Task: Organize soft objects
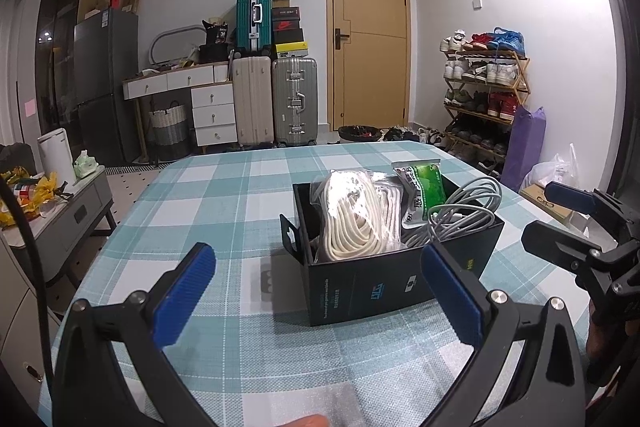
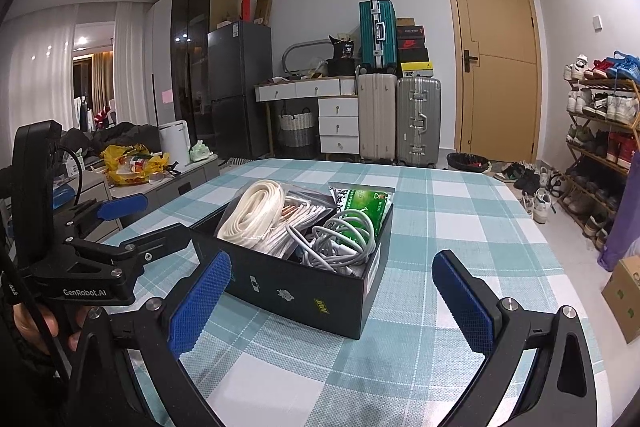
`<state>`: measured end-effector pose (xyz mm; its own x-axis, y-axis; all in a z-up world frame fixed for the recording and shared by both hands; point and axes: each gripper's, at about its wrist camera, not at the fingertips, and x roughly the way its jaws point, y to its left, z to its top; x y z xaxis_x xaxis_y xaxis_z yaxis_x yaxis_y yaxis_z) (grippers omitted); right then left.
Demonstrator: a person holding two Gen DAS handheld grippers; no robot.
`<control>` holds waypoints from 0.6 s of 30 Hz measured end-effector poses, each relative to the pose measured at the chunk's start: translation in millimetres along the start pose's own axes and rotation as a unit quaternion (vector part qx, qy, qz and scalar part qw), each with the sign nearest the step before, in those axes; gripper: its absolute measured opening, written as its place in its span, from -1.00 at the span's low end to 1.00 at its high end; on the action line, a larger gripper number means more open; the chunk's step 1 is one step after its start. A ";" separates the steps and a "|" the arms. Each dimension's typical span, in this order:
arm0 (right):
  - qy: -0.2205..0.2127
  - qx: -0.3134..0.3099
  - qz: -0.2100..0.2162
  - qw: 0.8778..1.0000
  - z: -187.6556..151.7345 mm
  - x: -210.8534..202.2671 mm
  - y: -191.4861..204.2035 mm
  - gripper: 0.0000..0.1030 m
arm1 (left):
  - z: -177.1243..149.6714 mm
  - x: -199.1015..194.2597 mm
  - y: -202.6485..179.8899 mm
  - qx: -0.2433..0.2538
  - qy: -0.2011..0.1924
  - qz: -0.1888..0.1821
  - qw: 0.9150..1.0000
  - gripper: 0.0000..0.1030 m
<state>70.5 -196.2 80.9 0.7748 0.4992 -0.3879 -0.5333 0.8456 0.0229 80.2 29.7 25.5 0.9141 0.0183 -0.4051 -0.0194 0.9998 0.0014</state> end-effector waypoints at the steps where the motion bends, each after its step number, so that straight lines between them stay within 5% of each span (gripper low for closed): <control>1: 0.000 0.000 0.000 1.000 0.0 0.2 0.1 0.99 | 0.0 0.1 0.0 -0.001 0.001 0.000 1.000 1.00; 18: -0.002 0.001 0.001 1.000 0.6 -0.4 -1.1 0.99 | 0.4 0.6 -0.4 0.001 0.002 -0.002 1.000 1.00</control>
